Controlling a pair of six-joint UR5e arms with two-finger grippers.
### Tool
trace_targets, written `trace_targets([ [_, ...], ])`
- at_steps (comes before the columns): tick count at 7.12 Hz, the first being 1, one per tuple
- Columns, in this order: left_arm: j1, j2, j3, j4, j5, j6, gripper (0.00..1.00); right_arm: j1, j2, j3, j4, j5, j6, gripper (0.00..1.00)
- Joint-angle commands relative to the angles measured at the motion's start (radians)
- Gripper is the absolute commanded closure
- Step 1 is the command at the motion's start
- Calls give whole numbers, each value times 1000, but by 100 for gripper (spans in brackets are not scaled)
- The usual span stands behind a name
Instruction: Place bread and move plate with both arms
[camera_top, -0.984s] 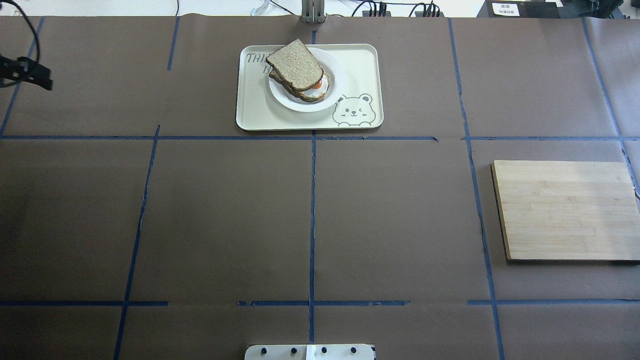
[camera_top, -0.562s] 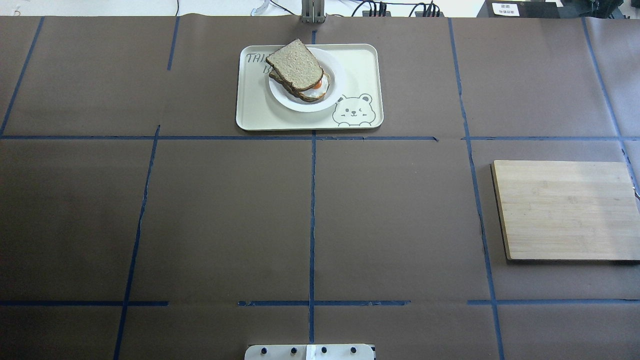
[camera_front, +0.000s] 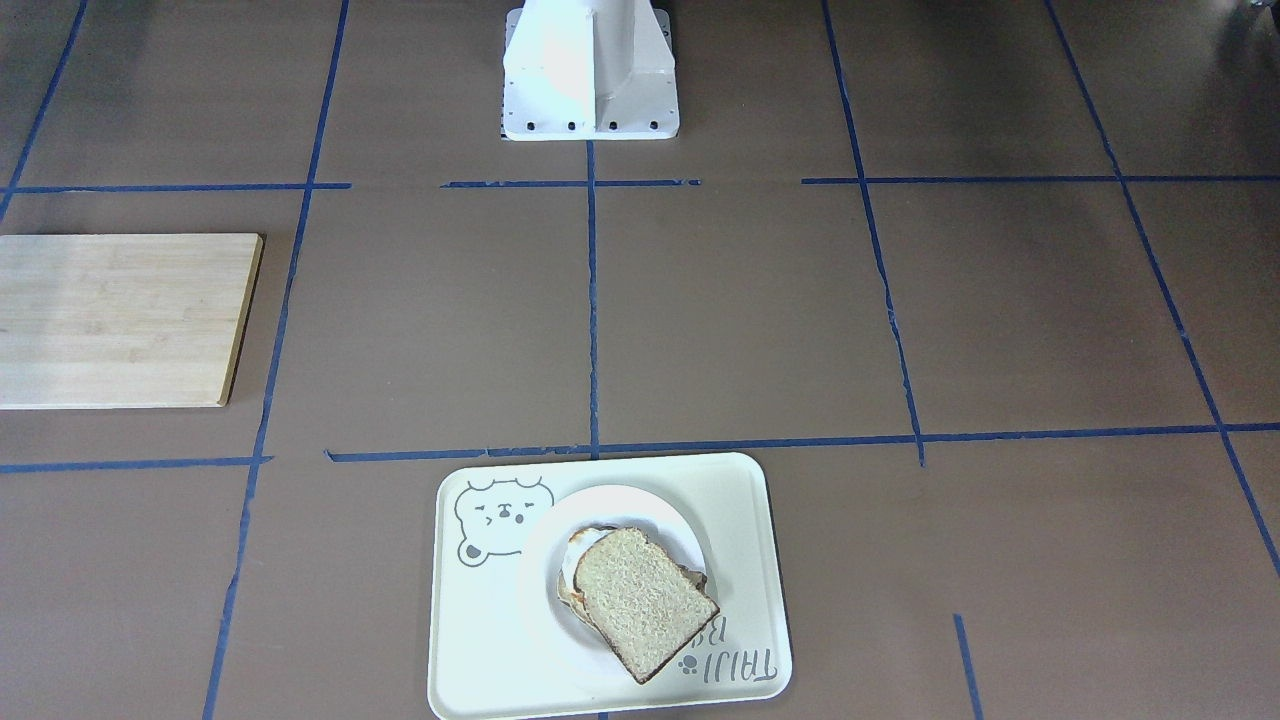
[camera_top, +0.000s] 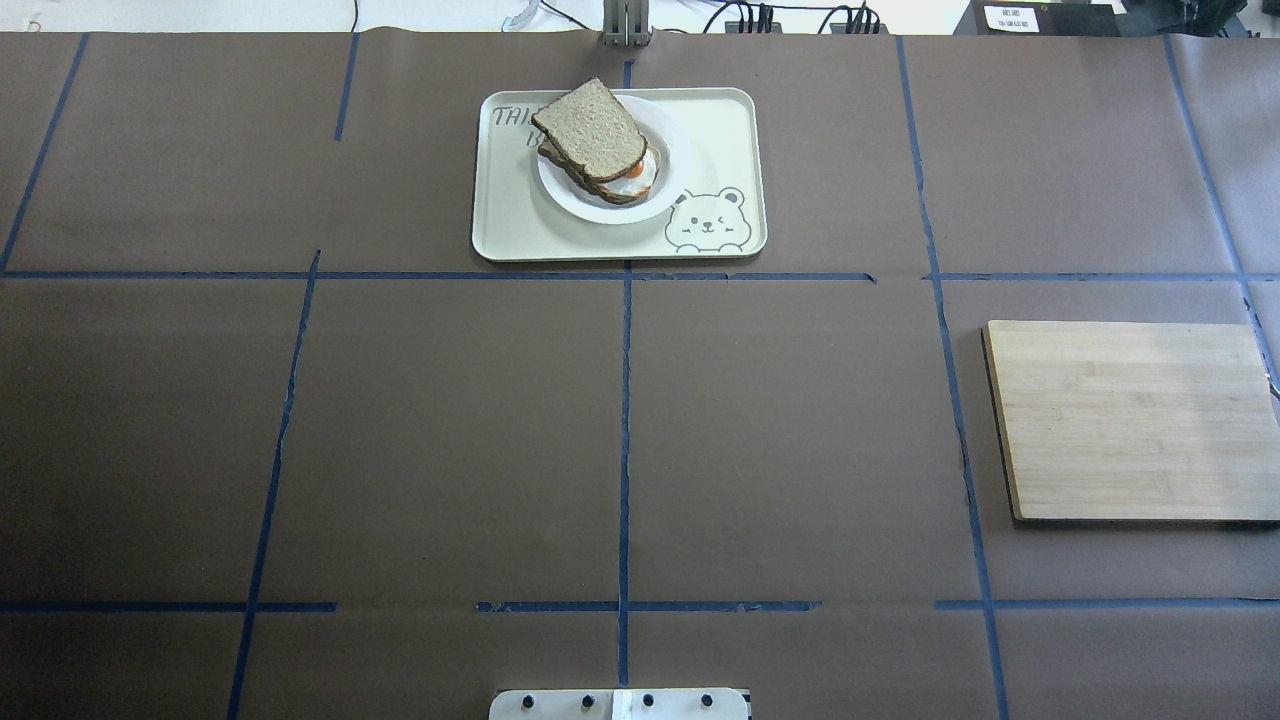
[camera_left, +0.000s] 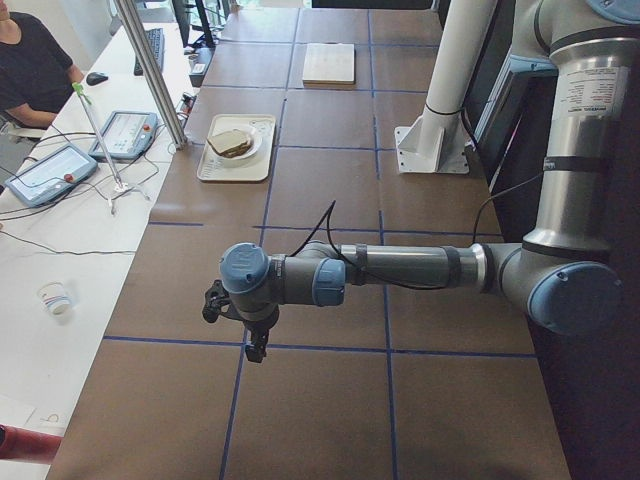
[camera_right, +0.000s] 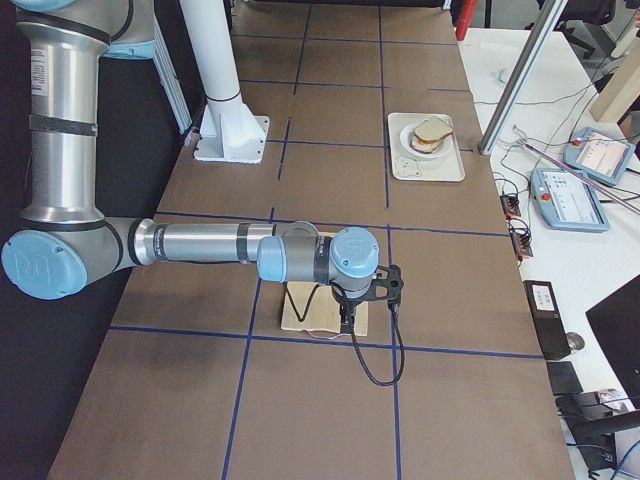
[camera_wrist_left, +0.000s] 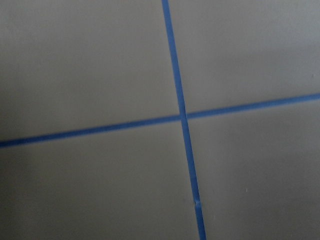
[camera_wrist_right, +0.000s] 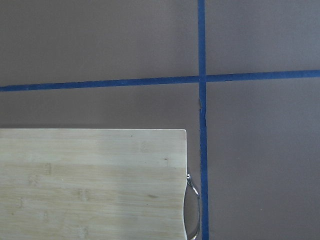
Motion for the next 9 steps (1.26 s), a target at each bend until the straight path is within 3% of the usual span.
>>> trace_targets([
  [1, 0, 55, -70, 16, 4, -32, 0, 1, -1, -2, 0, -1, 1, 0],
  [9, 13, 80, -63, 28, 25, 9, 0, 1, -17, -36, -2, -21, -3, 0],
])
